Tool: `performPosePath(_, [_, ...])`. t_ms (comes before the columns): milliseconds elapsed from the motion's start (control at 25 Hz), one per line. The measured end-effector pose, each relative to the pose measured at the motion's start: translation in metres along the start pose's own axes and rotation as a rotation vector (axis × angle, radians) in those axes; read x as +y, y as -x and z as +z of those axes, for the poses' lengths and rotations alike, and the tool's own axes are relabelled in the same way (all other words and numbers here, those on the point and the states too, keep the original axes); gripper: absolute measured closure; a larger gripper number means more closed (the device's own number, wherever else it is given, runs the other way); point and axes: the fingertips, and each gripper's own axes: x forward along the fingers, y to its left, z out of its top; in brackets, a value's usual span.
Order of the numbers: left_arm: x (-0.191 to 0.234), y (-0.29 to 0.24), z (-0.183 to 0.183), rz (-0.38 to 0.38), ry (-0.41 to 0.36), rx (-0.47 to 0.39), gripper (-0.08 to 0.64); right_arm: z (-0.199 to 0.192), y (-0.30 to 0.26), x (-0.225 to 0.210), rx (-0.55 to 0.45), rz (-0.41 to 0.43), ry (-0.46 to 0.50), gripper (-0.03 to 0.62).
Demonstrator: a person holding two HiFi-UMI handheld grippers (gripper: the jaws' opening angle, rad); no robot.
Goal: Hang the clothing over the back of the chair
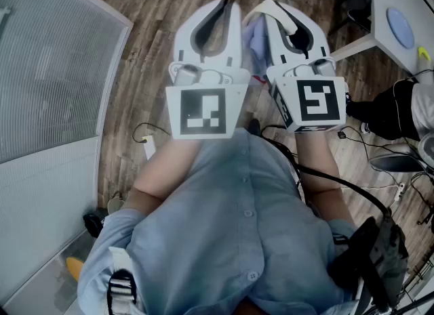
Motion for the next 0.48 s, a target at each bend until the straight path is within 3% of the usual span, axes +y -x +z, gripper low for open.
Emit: performPosePath(480, [-0.030, -0.033, -0.001, 0.025, -0.003, -0.017, 0.535, -0.006, 0.001, -0.044, -0.026, 0.027, -0.024, 0.571])
